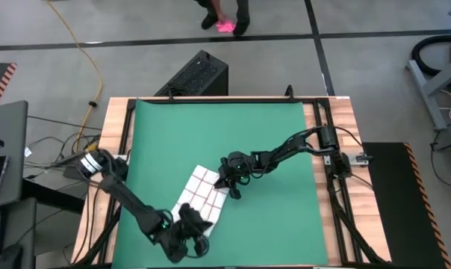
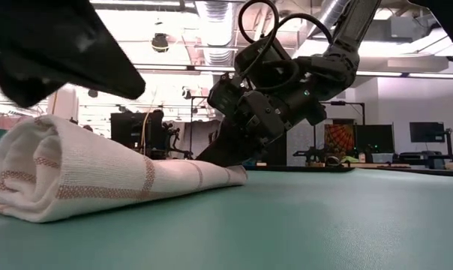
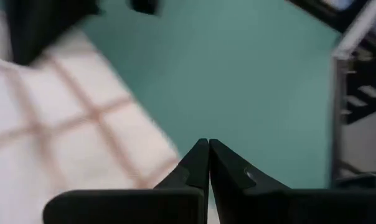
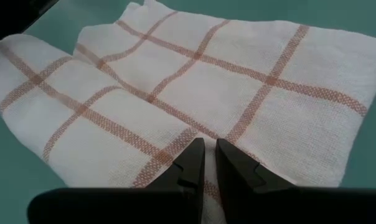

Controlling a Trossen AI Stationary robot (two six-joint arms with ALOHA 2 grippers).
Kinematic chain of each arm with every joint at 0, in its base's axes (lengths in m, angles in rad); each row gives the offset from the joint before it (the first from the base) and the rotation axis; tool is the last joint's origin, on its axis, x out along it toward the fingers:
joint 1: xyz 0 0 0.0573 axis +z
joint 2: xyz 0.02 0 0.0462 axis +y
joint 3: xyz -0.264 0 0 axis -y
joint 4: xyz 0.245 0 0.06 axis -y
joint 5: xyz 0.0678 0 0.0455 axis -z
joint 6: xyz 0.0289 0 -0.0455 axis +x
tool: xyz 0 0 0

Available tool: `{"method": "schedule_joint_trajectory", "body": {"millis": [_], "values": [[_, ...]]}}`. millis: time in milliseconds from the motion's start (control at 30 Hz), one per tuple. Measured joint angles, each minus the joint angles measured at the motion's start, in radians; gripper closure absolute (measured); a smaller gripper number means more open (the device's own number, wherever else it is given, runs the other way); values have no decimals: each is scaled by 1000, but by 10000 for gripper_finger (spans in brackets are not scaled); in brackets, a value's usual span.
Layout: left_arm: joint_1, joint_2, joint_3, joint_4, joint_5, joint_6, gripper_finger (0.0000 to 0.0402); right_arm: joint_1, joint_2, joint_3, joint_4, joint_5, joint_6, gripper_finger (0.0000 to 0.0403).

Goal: Roll towel
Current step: Roll the white towel

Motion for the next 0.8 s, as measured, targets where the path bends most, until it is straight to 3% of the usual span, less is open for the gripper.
{"method": "schedule_joint_trajectory", "body": {"millis": [100,367,533,800], "values": [[-9,62,4,95,29,-26,401,0,0,0,0,1,0,340],[-37,179,3,92,-16,-248,401,0,1,-1,0,1,0,340],[-75,209,5,79,-22,-311,401,0,1,-1,0,1,-7,340],[-87,198,5,38,93,-305,401,-7,-70,-6,-37,-24,1,340]]}}
